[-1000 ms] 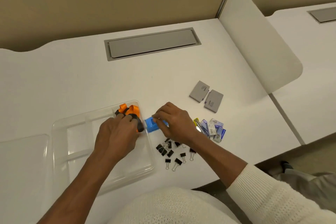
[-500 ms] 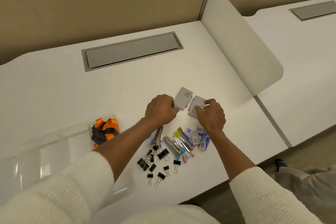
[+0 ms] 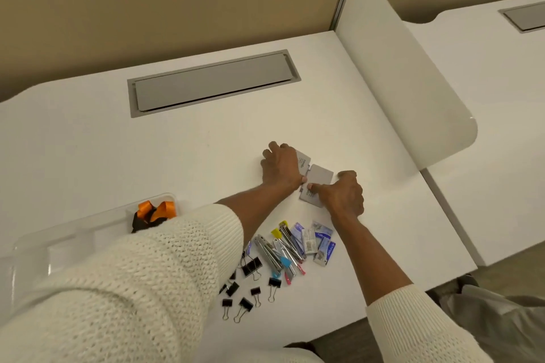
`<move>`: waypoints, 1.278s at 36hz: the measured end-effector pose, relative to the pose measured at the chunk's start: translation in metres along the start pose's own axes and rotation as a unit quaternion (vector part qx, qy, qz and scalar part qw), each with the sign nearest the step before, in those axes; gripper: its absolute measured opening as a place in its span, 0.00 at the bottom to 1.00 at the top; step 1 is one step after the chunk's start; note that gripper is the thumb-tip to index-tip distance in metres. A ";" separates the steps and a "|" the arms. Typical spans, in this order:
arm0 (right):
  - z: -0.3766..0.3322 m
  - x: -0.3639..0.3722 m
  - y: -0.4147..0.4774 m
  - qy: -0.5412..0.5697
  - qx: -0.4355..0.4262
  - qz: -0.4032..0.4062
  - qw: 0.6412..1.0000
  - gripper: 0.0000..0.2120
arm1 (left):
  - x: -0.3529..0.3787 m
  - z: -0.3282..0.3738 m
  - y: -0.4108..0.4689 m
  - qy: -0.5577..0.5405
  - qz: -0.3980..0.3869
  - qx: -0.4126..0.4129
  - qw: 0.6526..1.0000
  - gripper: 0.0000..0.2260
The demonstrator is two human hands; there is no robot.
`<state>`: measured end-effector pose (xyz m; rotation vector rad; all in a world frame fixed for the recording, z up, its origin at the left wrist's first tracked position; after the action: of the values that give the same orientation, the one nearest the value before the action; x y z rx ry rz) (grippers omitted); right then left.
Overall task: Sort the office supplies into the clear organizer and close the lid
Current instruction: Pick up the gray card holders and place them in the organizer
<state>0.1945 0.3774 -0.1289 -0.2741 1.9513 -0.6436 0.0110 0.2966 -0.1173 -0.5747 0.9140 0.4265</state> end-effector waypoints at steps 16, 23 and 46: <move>-0.015 0.016 -0.001 0.084 -0.005 -0.060 0.995 0.33 | 0.001 -0.028 -0.020 -0.143 0.017 -0.094 0.985 0.26; -0.015 0.015 -0.004 0.167 -0.044 -0.077 0.982 0.26 | -0.014 -0.049 -0.038 -0.251 0.038 -0.099 0.962 0.09; -0.061 0.120 -0.268 0.140 -0.221 -0.454 0.852 0.18 | -0.093 -0.190 -0.288 -0.580 0.212 -0.138 0.775 0.09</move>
<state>0.0623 0.1187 -0.0531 -1.5295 2.1806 -0.8385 0.0081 -0.0540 -0.0502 -0.2509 -0.2569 1.1728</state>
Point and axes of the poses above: each hand's wrist, its own y-axis towards the middle knuckle, its own x-axis out of the palm, z = x × y, the point moved 10 cm from there along y, towards the middle knuckle, and after that the axes turned 13 degrees about x, right-handed, at the moved point
